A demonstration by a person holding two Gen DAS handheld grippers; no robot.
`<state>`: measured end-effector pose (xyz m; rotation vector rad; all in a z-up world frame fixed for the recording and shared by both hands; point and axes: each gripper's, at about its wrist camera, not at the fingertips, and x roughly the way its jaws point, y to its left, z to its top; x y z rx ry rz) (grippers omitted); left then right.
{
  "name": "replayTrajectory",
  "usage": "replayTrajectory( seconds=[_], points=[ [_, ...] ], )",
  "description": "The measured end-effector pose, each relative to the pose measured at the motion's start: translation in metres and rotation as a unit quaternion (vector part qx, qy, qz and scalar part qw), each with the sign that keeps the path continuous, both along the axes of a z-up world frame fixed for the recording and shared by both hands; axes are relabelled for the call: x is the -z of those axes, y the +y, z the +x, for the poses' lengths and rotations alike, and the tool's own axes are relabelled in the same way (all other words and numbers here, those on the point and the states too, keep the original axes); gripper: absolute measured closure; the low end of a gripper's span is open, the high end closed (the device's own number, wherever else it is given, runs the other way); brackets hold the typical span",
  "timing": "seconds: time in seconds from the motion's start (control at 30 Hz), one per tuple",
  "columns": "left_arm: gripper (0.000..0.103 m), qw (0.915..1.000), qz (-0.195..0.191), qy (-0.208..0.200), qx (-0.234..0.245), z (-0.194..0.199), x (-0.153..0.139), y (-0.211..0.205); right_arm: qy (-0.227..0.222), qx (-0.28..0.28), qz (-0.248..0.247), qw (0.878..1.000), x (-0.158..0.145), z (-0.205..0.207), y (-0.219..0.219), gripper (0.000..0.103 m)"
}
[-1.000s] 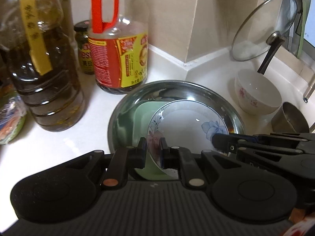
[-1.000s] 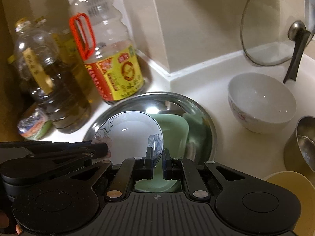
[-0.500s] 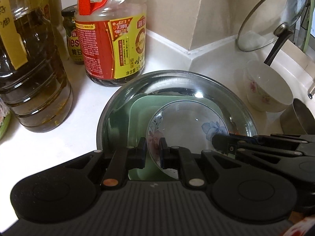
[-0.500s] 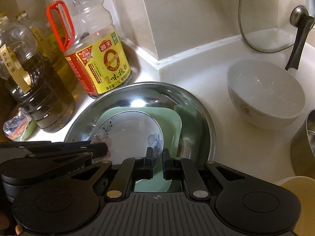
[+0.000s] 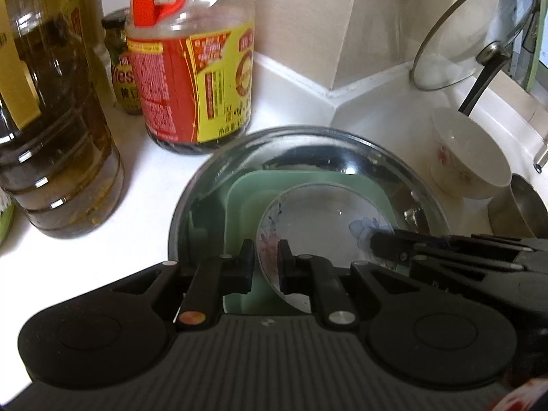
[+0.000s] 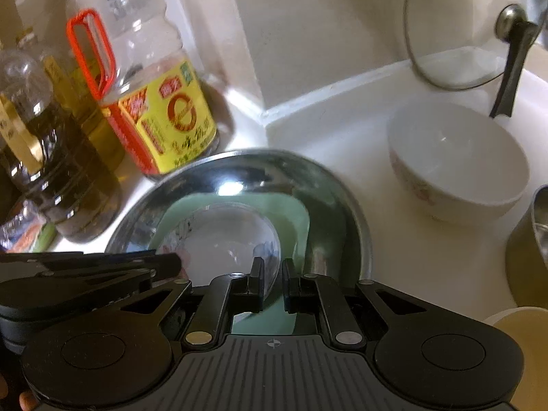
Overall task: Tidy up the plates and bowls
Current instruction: 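Lift the floral plate and lower it onto the green tray, then open both grippers and pull back from the basin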
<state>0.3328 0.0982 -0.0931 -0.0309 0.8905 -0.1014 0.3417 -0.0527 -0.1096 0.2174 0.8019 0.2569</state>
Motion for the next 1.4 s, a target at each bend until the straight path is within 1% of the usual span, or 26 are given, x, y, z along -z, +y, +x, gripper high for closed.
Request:
replayTrajectory(
  seconds=[0.07,0.1,0.13,0.17,0.2,0.23,0.3,0.37,0.43,0.57,0.7,0.77,0.87,0.9,1.03,1.13,1.23,1.4],
  points=[
    [0.084,1.0000,0.000,-0.006,0.002,-0.002,-0.005,0.002,-0.011,0.009,0.003,1.000,-0.005,-0.002,-0.003,0.088],
    [0.082,1.0000,0.000,-0.009,0.002,-0.004,-0.009,0.003,-0.014,0.013,0.006,1.000,-0.007,-0.004,-0.005,0.083],
    [0.082,0.9999,-0.001,-0.013,0.004,-0.006,-0.012,0.003,-0.018,0.016,0.012,1.000,-0.011,-0.006,-0.007,0.075],
    [0.081,0.9998,-0.002,-0.018,0.007,-0.009,-0.016,0.004,-0.024,0.018,0.019,0.999,-0.014,-0.009,-0.010,0.070],
    [0.079,0.9997,-0.001,-0.022,0.010,-0.012,-0.020,0.004,-0.029,0.021,0.024,0.999,-0.018,-0.014,-0.013,0.062],
    [0.075,0.9995,0.002,-0.027,0.013,-0.016,-0.024,0.004,-0.035,0.023,0.028,0.999,-0.023,-0.020,-0.016,0.056],
    [0.073,0.9988,0.014,-0.041,0.021,-0.024,-0.033,0.001,-0.046,0.026,0.038,0.998,-0.030,-0.033,-0.022,0.052],
    [0.070,0.9975,0.032,-0.053,0.032,-0.034,-0.039,-0.004,-0.053,0.033,0.046,0.997,-0.037,-0.048,-0.029,0.051],
    [0.066,0.9961,0.042,-0.062,0.046,-0.043,-0.045,-0.008,-0.059,0.041,0.043,0.996,-0.042,-0.063,-0.035,0.051],
    [0.063,0.9935,0.053,-0.070,0.071,-0.061,-0.052,-0.016,-0.068,0.060,0.027,0.996,-0.049,-0.097,-0.046,0.051],
    [0.062,0.9905,0.067,-0.080,0.089,-0.081,-0.057,-0.027,-0.066,0.076,0.018,0.995,-0.051,-0.123,-0.059,0.051],
    [0.062,0.9903,0.062,-0.083,0.093,-0.090,-0.059,-0.031,-0.065,0.082,0.012,0.994,-0.052,-0.135,-0.066,0.051],
    [0.062,0.9917,0.026,-0.079,0.098,-0.104,-0.065,-0.032,-0.058,0.081,0.009,0.995,-0.052,-0.149,-0.076,0.051],
    [0.062,0.9920,0.021,-0.076,0.098,-0.109,-0.067,-0.034,-0.056,0.081,0.012,0.995,-0.051,-0.153,-0.080,0.051],
    [0.062,0.9925,0.033,-0.077,0.089,-0.126,-0.070,-0.053,-0.046,0.081,0.018,0.995,-0.050,-0.169,-0.097,0.051],
    [0.063,0.9938,0.028,-0.058,0.091,-0.136,-0.069,-0.068,-0.033,0.078,0.027,0.996,-0.049,-0.179,-0.110,0.051],
    [0.063,0.9947,0.024,-0.044,0.090,-0.145,-0.066,-0.082,-0.021,0.075,0.015,0.997,-0.048,-0.189,-0.120,0.051],
    [0.063,0.9956,0.022,-0.033,0.085,-0.163,-0.064,-0.102,-0.007,0.079,0.010,0.997,-0.043,-0.207,-0.138,0.051]
  ],
)
